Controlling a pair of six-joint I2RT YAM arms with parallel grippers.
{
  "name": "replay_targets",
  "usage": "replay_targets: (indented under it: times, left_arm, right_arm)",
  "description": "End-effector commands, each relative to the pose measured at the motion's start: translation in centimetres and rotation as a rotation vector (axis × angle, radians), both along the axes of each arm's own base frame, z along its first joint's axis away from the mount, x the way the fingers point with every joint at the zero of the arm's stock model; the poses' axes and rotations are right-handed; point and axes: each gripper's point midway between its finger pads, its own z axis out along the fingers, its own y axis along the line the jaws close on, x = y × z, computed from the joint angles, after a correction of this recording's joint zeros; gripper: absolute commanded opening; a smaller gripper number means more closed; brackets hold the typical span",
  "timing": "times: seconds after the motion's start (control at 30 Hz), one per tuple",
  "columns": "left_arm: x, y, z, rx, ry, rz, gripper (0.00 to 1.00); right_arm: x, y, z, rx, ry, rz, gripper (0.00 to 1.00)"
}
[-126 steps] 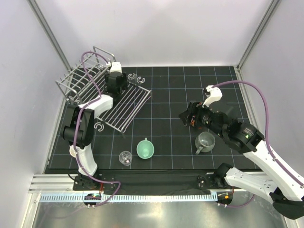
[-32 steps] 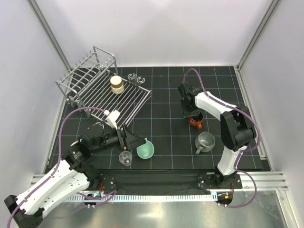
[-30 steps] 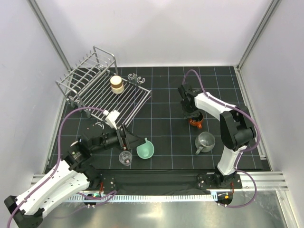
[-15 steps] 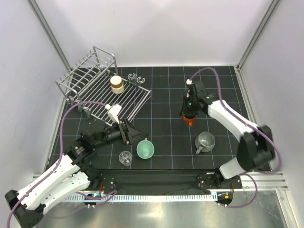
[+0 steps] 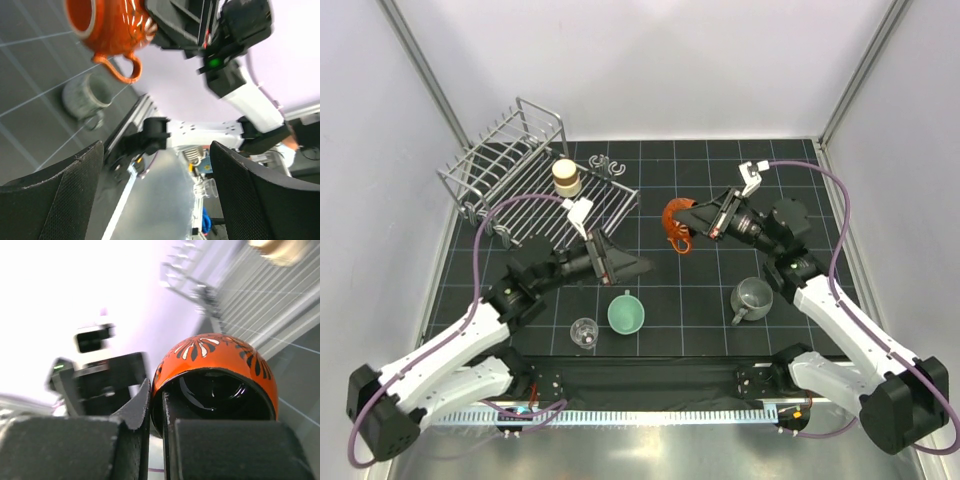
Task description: Load the cups into the dish rack
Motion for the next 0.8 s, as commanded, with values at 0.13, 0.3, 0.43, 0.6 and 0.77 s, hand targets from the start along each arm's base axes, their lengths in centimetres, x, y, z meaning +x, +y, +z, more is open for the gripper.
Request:
replay_targets:
  times: [0.13, 0.3, 0.43, 0.6, 0.77]
  left_arm:
    - [-0.2, -3.2, 5.6, -0.191, -0.063, -0.112, 0.83]
    - [0.5, -3.9, 6.2, -0.204, -0.072, -0.093, 0.81]
    - [1.1, -4.3, 7.0, -0.230, -0.079, -0.076, 0.78]
    - [1.8, -4.5, 7.3, -0.238, -0.072, -0.049, 0.70]
    - [2.0, -4.9, 7.3, -0.237, -0.063, -0.043, 0.56]
  right_arm:
    - [-5.6, -0.2, 10.7, 0.416, -0.256, 0.172, 0.04]
    - [-6.6, -0.3, 11.2, 0.516, -0.263, 0.210, 0.04]
    - [-6.9, 0.0, 10.9, 0.539, -0.260, 0.220, 0.04]
    - [-7.4, 0.4, 11.2, 0.555, -0.273, 0.224, 0.04]
    - [-7.5, 0.5, 11.3, 0.569, -0.279, 0.210, 0.04]
